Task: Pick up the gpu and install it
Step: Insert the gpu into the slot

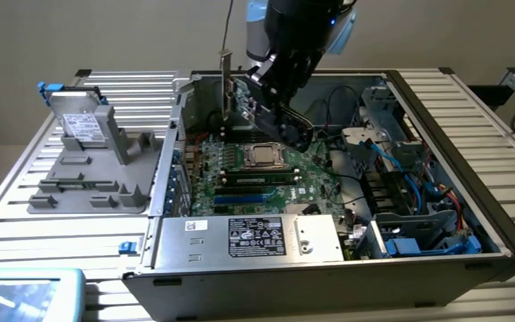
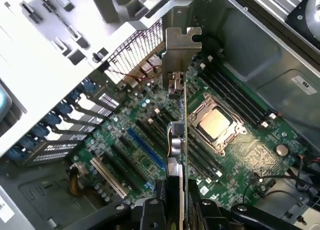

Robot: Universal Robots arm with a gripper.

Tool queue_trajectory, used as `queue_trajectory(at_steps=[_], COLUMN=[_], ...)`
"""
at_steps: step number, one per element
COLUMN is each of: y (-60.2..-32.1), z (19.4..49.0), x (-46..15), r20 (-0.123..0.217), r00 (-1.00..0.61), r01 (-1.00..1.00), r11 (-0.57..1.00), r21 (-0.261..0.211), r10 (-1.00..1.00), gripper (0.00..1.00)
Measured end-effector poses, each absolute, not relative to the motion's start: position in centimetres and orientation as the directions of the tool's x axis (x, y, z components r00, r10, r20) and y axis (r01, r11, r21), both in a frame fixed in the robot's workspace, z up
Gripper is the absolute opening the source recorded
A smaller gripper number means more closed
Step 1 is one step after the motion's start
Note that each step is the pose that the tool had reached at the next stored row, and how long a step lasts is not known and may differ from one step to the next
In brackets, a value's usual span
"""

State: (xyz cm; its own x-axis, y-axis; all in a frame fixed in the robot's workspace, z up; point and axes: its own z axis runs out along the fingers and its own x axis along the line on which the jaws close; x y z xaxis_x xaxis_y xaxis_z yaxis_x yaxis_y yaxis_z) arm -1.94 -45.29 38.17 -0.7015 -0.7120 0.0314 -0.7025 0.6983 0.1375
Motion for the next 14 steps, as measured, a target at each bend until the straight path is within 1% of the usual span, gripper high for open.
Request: queue_trajectory(at_steps=[7, 14], y=[-45.29, -45.29], z=[38.09, 37.96], x=[-1.94, -1.94], r20=[0.004, -0.012], r00=[-0.608, -0.503], r01=[-0.789, -0.862], r11=[0.605, 0.501], r21=[0.106, 0.084], r10=[-0.794, -0.864], gripper=[0.28, 0.28])
